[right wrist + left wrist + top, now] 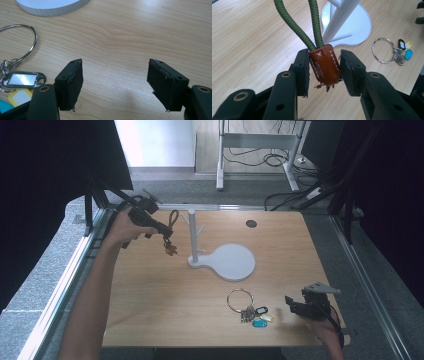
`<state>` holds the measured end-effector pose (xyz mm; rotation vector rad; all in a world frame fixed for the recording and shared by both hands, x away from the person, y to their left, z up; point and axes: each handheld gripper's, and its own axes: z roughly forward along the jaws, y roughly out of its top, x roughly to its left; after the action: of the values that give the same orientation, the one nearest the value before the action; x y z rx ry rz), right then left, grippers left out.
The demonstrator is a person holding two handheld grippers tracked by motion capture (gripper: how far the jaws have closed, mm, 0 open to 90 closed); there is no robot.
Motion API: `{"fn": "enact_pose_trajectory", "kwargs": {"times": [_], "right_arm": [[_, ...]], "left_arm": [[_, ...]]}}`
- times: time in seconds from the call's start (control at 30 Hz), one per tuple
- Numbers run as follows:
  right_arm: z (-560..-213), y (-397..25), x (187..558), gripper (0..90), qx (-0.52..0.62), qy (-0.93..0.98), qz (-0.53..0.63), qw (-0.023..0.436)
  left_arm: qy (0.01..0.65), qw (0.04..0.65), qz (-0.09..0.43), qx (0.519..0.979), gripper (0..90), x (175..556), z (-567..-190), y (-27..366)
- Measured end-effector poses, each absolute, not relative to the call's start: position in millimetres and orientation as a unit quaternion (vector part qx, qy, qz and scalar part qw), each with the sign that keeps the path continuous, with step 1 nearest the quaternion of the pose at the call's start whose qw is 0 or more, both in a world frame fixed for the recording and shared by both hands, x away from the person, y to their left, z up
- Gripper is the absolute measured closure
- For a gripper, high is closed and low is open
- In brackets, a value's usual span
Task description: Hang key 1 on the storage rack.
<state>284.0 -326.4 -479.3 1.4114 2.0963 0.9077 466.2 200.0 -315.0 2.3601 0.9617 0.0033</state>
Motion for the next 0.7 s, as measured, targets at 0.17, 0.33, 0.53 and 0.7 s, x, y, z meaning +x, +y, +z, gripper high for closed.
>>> {"fn": "enact_pose_trajectory", "kwargs": {"times": [0.17, 0.33, 0.53, 0.7], "right_arm": [[-480.0, -327.4, 284.6, 29.0, 0.515, 0.758, 0.328, 0.228], [-480.8, -327.1, 285.2, 29.0, 0.514, 0.759, 0.327, 0.229], [-480.5, -327.4, 285.3, 29.0, 0.515, 0.759, 0.327, 0.229], [-479.8, -328.4, 285.2, 29.0, 0.516, 0.757, 0.328, 0.230]], "left_arm": [[0.354, 0.301, -0.005, 0.885, 61.1, 467.4, -313.3, 197.8], [0.348, 0.299, -0.009, 0.889, 61.1, 469.4, -312.4, 195.3], [0.343, 0.300, -0.015, 0.890, 61.1, 472.5, -314.5, 190.0], [0.339, 0.304, -0.020, 0.890, 61.1, 475.0, -317.6, 187.3]]}}
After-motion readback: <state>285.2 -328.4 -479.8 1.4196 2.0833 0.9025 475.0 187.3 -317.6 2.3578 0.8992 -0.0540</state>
